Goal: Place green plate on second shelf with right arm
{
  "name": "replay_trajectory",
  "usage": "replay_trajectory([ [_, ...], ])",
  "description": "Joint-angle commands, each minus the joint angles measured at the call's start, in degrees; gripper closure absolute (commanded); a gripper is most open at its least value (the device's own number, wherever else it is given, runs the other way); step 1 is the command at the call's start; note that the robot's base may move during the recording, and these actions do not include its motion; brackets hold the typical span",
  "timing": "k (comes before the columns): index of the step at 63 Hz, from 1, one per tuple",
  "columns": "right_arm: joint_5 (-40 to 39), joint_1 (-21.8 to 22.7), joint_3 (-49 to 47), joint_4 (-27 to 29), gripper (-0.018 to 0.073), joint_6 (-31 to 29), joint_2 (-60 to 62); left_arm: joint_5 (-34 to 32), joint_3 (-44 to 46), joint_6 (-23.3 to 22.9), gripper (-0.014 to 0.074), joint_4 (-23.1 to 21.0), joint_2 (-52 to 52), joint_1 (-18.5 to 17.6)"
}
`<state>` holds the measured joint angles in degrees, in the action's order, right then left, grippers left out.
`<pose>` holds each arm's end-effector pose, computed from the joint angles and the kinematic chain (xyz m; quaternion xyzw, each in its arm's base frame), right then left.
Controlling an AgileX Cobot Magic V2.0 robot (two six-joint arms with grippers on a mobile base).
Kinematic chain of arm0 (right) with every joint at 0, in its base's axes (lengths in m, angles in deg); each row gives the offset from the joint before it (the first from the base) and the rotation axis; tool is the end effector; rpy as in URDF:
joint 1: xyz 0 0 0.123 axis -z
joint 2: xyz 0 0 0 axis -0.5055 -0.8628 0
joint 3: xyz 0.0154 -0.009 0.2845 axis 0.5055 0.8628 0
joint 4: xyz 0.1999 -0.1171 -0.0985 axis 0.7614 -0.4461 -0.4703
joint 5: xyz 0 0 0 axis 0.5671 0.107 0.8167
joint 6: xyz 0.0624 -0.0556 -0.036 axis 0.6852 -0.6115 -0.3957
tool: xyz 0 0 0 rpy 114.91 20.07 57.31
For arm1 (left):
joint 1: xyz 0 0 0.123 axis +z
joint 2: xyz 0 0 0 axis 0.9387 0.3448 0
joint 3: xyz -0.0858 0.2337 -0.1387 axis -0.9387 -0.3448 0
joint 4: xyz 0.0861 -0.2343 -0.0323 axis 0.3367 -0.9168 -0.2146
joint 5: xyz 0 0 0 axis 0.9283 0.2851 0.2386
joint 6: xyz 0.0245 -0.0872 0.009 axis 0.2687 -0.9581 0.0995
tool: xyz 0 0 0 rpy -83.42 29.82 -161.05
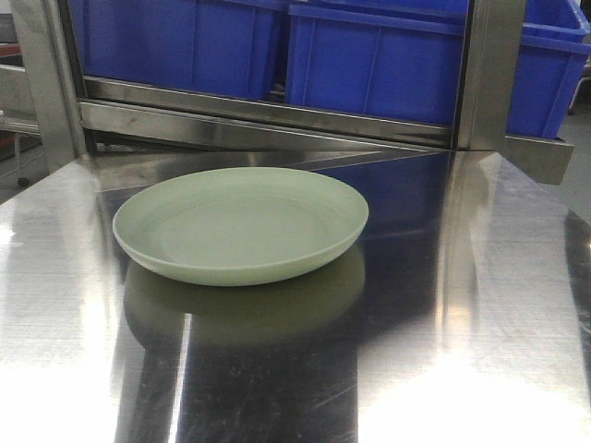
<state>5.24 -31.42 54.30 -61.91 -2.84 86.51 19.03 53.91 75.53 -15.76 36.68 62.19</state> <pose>0.0552 0.0001 0.2143 0.0442 0.6401 0.0587 0.7648 0.0557 -0.0074 0.2106 0.0454 0.6776 -0.0488 0.7324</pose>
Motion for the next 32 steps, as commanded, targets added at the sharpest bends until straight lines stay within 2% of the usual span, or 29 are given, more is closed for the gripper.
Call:
replay_trajectory([
  [1, -4.4, 0.0, -1.0, -0.4, 0.051, 0.0, 0.9, -4.8, -2.3, -0.1, 0.0466, -0.3, -0.9, -0.2],
  [10, -4.3, 0.0, -1.9, -0.4, 0.051, 0.2, 0.9, -4.8, -2.3, -0.1, 0.0466, -0.3, -0.9, -0.2],
  [16, -2.5, -0.9, -5.3, -0.4, 0.051, 2.4, 0.9, -4.8, -2.3, -0.1, 0.0466, -0.3, -0.9, -0.2],
  [24, 0.3, -2.5, -14.3, -0.9, 0.051, 2.5, 0.1, -4.8, -2.3, -0.1, 0.0466, -0.3, -0.9, -0.2],
  [32, 9.0, -5.2, -26.7, -0.8, 0.051, 2.5, -6.2, -4.8, -2.3, -0.1, 0.0466, -0.3, -0.9, -0.2],
])
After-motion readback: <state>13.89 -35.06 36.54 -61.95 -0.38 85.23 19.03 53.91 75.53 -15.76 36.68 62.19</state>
